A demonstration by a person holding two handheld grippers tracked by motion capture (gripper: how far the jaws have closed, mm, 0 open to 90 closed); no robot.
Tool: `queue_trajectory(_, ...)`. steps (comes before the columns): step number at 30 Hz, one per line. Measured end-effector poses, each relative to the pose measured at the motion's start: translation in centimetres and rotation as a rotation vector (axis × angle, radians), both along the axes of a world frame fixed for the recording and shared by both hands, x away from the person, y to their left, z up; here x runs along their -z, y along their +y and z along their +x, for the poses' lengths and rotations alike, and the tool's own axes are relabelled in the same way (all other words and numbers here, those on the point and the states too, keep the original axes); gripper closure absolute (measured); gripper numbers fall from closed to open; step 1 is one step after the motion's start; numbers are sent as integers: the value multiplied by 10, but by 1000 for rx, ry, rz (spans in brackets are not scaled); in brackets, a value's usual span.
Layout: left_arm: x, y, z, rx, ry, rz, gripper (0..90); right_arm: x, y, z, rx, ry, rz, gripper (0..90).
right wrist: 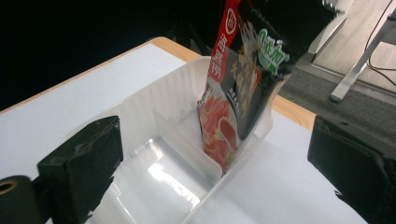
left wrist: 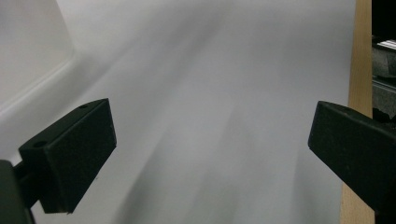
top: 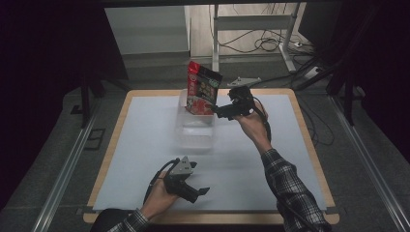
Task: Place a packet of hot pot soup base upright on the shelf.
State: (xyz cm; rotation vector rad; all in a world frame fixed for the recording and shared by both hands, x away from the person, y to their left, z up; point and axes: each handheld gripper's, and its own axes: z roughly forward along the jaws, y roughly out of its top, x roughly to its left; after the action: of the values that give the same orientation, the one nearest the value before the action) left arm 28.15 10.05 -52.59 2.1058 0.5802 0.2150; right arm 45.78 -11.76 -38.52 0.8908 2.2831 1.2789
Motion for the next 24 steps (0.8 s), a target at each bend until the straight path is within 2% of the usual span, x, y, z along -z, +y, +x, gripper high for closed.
queue_trajectory(7,0,-1,0,1,0,5,8,6,-9,-11,-10,-8,7,4)
queue_trajectory(15,1,-1,-1,3,0,11,8,14,-15,-26,-13,-6,-24,0)
queue_trajectory(24,1,-1,-1,-1,-2,7,6,26,-20,-39,-16,0,-27,0)
